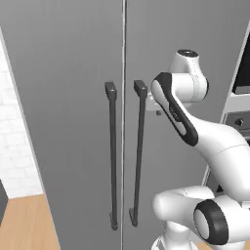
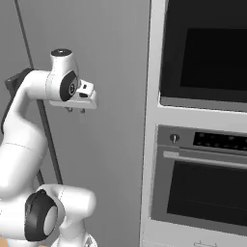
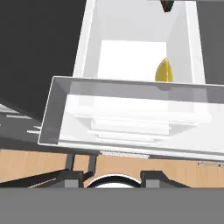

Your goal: Grab a lemon wedge from the fridge and one ice cube from the ice bowl, and put them in the glass of lemonade.

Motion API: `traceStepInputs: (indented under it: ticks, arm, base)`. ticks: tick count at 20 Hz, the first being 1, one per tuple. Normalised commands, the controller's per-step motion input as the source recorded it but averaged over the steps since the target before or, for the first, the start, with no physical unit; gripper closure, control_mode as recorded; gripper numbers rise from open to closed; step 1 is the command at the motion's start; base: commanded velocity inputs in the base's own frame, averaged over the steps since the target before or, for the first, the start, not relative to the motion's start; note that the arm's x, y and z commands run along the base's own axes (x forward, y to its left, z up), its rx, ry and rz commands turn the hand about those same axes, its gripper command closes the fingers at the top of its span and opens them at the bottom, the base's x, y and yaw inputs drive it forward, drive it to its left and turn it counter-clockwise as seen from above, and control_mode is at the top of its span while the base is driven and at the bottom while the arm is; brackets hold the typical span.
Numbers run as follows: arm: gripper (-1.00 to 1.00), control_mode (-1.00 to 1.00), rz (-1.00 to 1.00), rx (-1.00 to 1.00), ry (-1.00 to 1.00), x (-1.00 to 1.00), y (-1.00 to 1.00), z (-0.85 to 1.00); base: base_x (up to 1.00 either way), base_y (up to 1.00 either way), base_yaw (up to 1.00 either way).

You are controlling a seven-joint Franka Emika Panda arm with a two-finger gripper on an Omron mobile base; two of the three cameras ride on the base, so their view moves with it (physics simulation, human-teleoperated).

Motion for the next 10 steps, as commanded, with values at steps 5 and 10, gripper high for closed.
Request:
traceStepInputs:
  ticks: [5,10]
  arm:
    - [-1.00,1.00,0.00,0.00,0.00,-0.03,0.00,0.00]
    - [-1.00,1.00,0.00,0.00,0.00,0.00,0.00,0.00]
  base:
    - [-0.63,-0.10,0.00]
    - [-0.83,-0.02,0.00]
